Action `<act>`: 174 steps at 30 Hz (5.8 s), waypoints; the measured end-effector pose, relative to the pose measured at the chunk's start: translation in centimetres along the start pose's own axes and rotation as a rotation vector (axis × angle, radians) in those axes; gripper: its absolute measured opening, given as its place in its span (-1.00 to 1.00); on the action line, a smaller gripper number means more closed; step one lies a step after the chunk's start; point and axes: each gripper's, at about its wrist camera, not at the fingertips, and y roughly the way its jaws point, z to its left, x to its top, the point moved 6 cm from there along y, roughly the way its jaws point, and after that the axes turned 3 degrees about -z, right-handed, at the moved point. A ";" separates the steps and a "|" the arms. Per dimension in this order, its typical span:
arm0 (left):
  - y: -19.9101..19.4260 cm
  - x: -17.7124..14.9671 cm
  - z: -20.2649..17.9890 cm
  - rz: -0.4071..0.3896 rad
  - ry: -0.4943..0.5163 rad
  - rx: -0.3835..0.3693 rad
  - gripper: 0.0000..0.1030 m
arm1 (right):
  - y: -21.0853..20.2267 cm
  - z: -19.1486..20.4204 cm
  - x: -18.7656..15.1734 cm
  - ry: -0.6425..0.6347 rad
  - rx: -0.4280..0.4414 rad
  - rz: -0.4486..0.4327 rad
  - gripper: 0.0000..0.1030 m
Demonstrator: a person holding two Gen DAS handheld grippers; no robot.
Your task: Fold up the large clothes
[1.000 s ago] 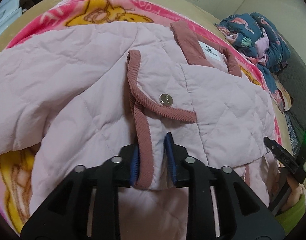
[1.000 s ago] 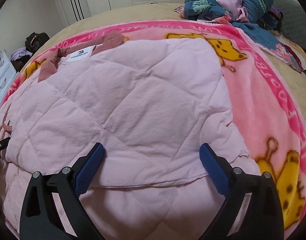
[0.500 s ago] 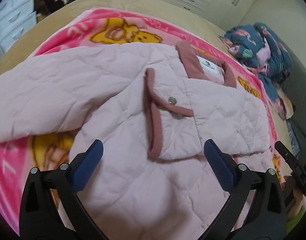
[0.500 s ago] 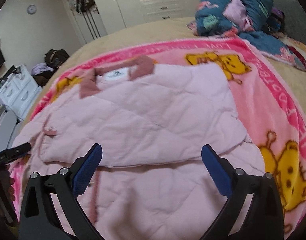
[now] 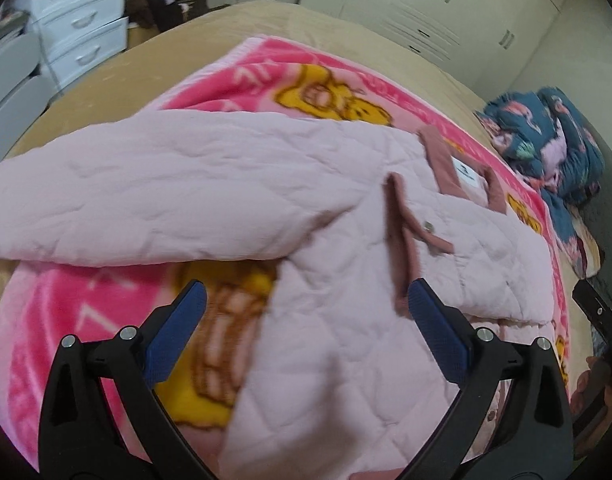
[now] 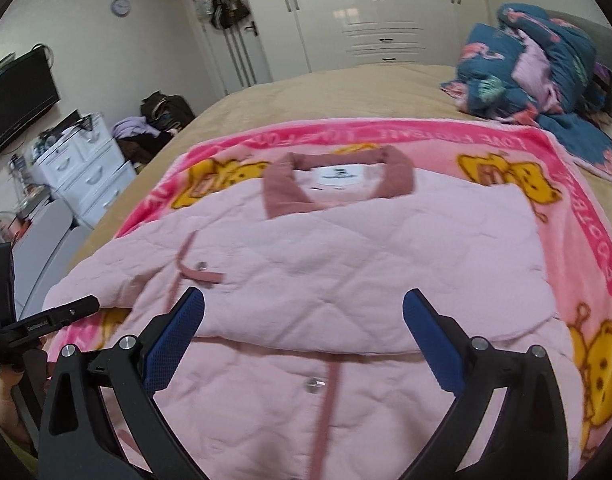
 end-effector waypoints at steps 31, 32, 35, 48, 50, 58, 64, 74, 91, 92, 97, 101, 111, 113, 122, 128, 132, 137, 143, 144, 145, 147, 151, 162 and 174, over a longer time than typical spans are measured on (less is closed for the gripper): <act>-3.1 -0.1 15.2 -0.081 -0.298 0.086 0.83 | 5.0 19.8 -3.0 -0.257 0.196 0.097 0.92; -3.1 -0.1 15.5 -0.083 -0.304 0.086 0.83 | 5.1 20.2 -3.2 -0.262 0.200 0.101 0.92; -3.1 -0.2 16.6 -0.088 -0.334 0.091 0.83 | 5.2 21.1 -3.8 -0.285 0.208 0.108 0.92; -1.9 -0.5 22.1 -0.113 -0.481 0.123 0.83 | 5.5 24.9 -6.6 -0.407 0.252 0.128 0.92; -1.6 -0.5 23.0 -0.111 -0.504 0.124 0.83 | 5.7 25.2 -6.9 -0.412 0.255 0.136 0.92; -0.6 0.2 27.0 -0.154 -0.649 0.093 0.83 | 5.9 24.9 -7.6 -0.380 0.274 0.162 0.92; -1.0 0.8 29.2 -0.232 -0.744 0.084 0.69 | 5.3 22.7 -7.5 -0.350 0.246 0.158 0.92; -6.8 4.8 26.7 -0.403 -0.652 0.080 -0.72 | 4.5 18.6 -6.0 -0.255 0.215 0.139 0.92; -16.2 13.1 6.7 -0.624 -0.276 -0.084 -0.77 | 0.0 8.9 -3.7 -0.111 0.104 0.040 0.92; -16.4 13.3 5.7 -0.625 -0.260 -0.093 -0.77 | -0.4 8.2 -3.6 -0.103 0.096 0.034 0.92; -17.1 13.4 1.3 -0.626 -0.191 -0.119 -0.77 | -1.9 4.7 -3.6 -0.048 0.074 0.013 0.92; -17.2 13.2 -2.4 -0.618 -0.130 -0.142 -0.77 | -3.3 1.6 -3.8 -0.004 0.037 -0.014 0.92; -15.9 11.3 -12.4 -0.574 0.028 -0.210 -0.77 | -5.7 -5.5 -4.9 0.165 -0.013 -0.028 0.92; -15.4 10.9 -13.8 -0.558 0.052 -0.226 -0.77 | -6.1 -6.5 -5.1 0.184 -0.017 -0.031 0.92; -11.1 7.0 -21.3 -0.445 0.191 -0.309 -0.77 | -7.9 -11.2 -5.5 0.267 -0.043 -0.053 0.92; -8.1 4.0 -25.1 -0.356 0.260 -0.338 -0.76 | -9.5 -15.4 -6.3 0.358 -0.077 -0.076 0.92; -5.4 1.5 -27.3 -0.297 0.331 -0.336 -0.72 | -10.1 -17.7 -7.0 0.411 -0.097 -0.078 0.92; -2.1 -1.3 -28.7 -0.215 0.393 -0.324 -0.68 | -10.3 -19.8 -8.8 0.481 -0.116 -0.072 0.92; 1.6 -5.2 -29.4 -0.110 0.450 -0.327 -0.58 | -9.6 -21.1 -10.3 0.528 -0.138 -0.045 0.92; 2.1 -6.0 -29.6 -0.099 0.479 -0.318 -0.56 | -9.4 -21.3 -10.4 0.538 -0.141 -0.041 0.92; 2.5 -6.5 -29.8 -0.089 0.492 -0.314 -0.51 | -9.3 -21.4 -10.5 0.544 -0.141 -0.038 0.92; 3.2 -7.5 -30.1 -0.051 0.502 -0.327 0.09 | -9.2 -21.5 -10.7 0.550 -0.140 -0.035 0.92; 3.9 -9.4 -30.1 0.013 0.541 -0.334 0.37 | -9.1 -21.5 -10.6 0.550 -0.147 -0.035 0.92; 1.4 -10.4 -25.9 0.107 0.578 -0.365 0.83 | -7.7 -19.1 -9.6 0.528 -0.081 -0.018 0.92; -0.4 -0.2 -15.2 -0.039 0.204 -0.242 0.83 | -0.5 -13.9 -9.8 0.585 0.138 0.127 0.70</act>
